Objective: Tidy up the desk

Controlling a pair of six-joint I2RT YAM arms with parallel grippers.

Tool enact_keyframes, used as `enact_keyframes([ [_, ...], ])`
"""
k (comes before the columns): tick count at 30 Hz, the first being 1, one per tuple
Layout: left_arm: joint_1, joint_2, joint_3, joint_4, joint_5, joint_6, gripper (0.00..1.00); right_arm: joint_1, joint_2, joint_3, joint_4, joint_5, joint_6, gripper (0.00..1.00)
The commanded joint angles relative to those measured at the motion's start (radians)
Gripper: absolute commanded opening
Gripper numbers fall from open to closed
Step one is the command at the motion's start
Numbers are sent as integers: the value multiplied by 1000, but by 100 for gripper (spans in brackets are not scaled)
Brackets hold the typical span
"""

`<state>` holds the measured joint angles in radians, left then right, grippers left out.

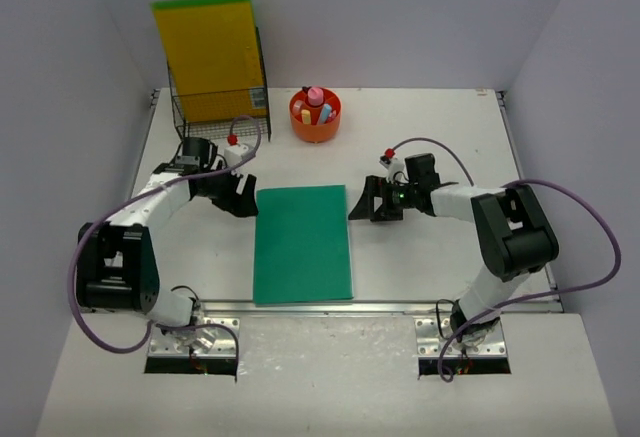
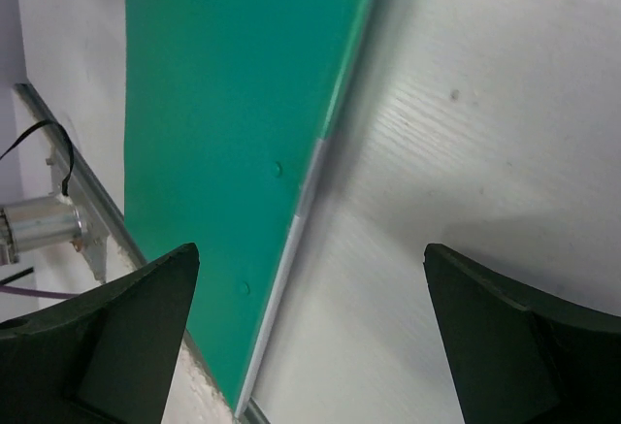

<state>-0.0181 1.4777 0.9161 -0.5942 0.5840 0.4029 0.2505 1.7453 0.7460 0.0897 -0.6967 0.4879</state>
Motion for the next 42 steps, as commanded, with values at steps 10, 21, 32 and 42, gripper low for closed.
enact_keyframes([
  [10, 6, 326, 56, 73, 152, -222, 64, 26, 255, 4, 361, -160, 282, 99],
  [21, -151, 461, 124, 59, 122, -223, 63, 196, 427, 98, 691, -172, 586, 76],
  [32, -176, 427, 105, 74, 129, -221, 65, 212, 394, 128, 762, -231, 565, 22],
  [42, -5, 110, 375, -224, 347, 120, 89, 177, 156, 193, 778, -336, 343, 0],
])
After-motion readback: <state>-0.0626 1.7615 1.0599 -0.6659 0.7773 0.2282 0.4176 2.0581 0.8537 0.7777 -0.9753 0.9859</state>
